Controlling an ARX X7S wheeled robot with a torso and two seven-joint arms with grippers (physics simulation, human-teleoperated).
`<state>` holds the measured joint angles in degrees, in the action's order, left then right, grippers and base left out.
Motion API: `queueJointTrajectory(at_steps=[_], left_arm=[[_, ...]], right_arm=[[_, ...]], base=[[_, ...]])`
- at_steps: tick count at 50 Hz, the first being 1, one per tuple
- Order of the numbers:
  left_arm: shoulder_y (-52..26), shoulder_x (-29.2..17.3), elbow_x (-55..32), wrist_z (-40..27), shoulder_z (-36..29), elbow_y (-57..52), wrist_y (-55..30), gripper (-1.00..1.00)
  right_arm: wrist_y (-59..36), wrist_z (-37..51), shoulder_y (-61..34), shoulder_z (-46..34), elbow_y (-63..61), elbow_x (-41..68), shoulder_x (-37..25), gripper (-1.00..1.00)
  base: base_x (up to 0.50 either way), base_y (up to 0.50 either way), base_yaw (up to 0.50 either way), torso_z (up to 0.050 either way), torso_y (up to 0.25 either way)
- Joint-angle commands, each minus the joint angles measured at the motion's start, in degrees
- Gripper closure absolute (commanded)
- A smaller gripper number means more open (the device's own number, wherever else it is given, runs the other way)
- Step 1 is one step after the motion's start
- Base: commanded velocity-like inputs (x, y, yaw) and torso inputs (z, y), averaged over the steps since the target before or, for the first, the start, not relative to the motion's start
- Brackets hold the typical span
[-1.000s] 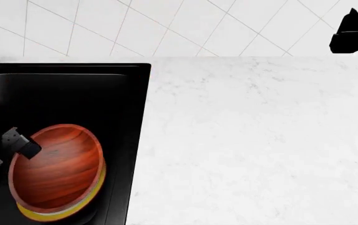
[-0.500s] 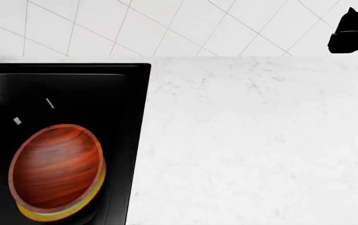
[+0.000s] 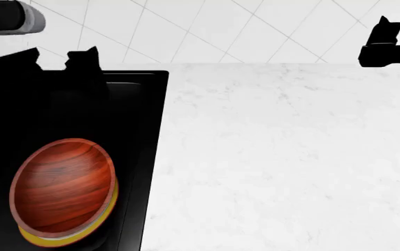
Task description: Stack the bowls in the sink.
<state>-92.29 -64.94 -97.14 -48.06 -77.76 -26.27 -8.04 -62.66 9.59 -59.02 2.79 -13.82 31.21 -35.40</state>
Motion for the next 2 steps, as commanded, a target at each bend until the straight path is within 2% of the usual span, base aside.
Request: queueJointTrajectory(at_steps=[1, 2], left_arm=[[-3.97, 6.38, 3.10, 1.42, 0.63, 2.47, -3.87, -1.00], [-3.92, 6.83, 3.28, 1.57, 0.58, 2.76, -3.86, -1.00]], right_arm=[[-1.03, 0.72, 1.94, 1.55, -2.54, 1.33, 0.43, -1.00], [-0.99, 0.73, 2.28, 1.69, -2.76, 1.42, 0.43, -1.00]], base=[[0.00, 0.00, 0.00, 0.000, 0.000], [0.00, 0.00, 0.00, 0.000, 0.000]])
